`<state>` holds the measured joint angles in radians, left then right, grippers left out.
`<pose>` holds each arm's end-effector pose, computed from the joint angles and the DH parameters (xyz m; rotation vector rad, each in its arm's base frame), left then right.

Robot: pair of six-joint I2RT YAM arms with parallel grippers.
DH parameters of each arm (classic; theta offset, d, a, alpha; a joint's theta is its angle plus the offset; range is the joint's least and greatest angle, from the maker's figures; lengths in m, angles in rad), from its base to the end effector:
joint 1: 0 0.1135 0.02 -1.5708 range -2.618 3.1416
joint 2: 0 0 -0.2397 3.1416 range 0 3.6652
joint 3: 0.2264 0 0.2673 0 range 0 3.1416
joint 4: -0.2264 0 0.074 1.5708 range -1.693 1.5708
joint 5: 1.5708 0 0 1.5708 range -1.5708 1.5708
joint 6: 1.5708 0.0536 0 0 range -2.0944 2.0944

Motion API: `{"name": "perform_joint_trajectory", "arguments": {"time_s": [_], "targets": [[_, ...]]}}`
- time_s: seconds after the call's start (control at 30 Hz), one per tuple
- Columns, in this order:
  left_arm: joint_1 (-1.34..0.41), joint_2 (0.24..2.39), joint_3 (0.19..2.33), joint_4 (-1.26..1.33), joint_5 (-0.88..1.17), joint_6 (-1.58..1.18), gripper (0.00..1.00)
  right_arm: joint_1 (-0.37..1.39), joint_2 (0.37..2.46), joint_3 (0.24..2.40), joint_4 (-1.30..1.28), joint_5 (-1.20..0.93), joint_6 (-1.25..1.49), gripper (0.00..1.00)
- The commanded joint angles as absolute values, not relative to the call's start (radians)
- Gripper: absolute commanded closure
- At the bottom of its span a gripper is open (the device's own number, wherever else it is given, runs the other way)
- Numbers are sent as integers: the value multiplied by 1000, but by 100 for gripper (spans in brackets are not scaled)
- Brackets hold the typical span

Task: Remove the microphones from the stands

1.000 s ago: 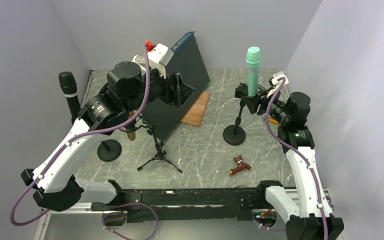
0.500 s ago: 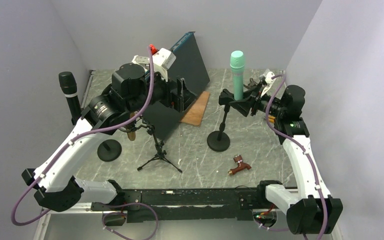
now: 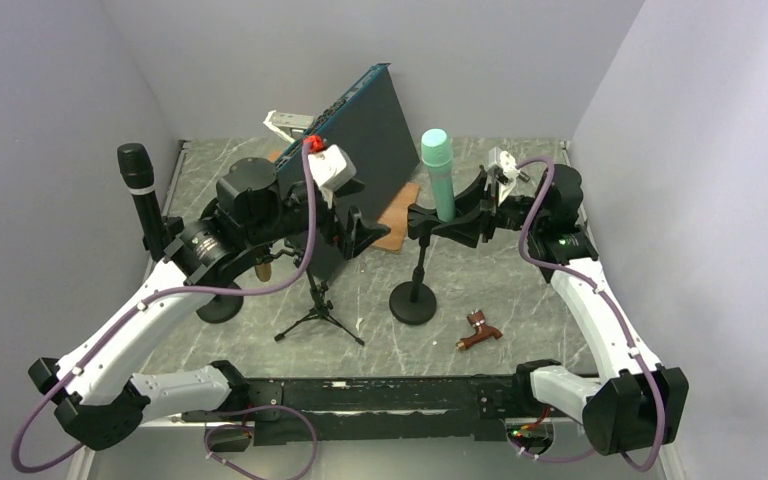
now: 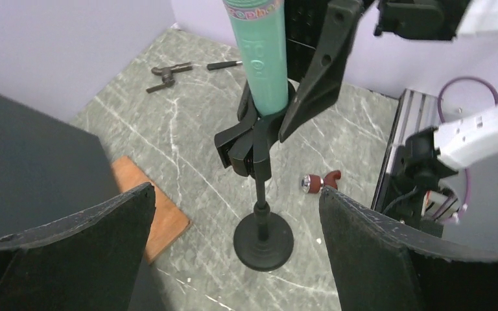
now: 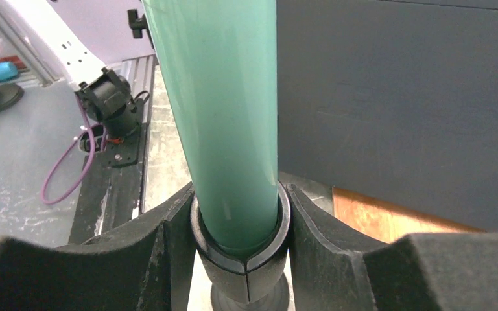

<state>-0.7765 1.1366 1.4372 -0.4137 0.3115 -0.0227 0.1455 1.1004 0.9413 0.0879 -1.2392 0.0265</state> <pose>0.1842 -0.2040 0.4513 0.8653 1.5247 -0.8542 0.2591 0.0892 0.3386 -1.0337 1.3717 1.1312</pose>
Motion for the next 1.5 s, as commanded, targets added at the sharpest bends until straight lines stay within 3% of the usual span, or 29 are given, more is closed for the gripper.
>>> {"name": "perform_joint_trajectory", "arguments": {"time_s": [0.0,0.13,0.27,0.37,0.47,0.5,0.8,1.0,1.47], "targets": [[-737,1077,1357,-249,568,133,1,144,1082,994,93,-1307,-123,100],[-720,1110,1351,-258,731,167,1,144,1092,1018,-8,-1303,-206,98],[-716,1180,1371,-279,838,202,1,144,1085,1029,-55,-1270,-206,72],[-711,1221,1379,-268,866,216,1,144,1045,1009,-30,-1186,-158,44],[-711,1270,1416,-287,874,234,1,147,975,945,82,-1072,-41,2],[-710,1285,1424,-295,870,241,1,147,949,926,107,-1036,-9,0],[-700,1328,1375,-162,843,165,0,198,858,988,-122,-842,35,0],[-698,1371,1374,-140,863,140,1,377,818,1031,-151,-515,77,0],[-697,1387,1326,-104,862,109,1,645,914,1198,-247,-57,10,18]]}}
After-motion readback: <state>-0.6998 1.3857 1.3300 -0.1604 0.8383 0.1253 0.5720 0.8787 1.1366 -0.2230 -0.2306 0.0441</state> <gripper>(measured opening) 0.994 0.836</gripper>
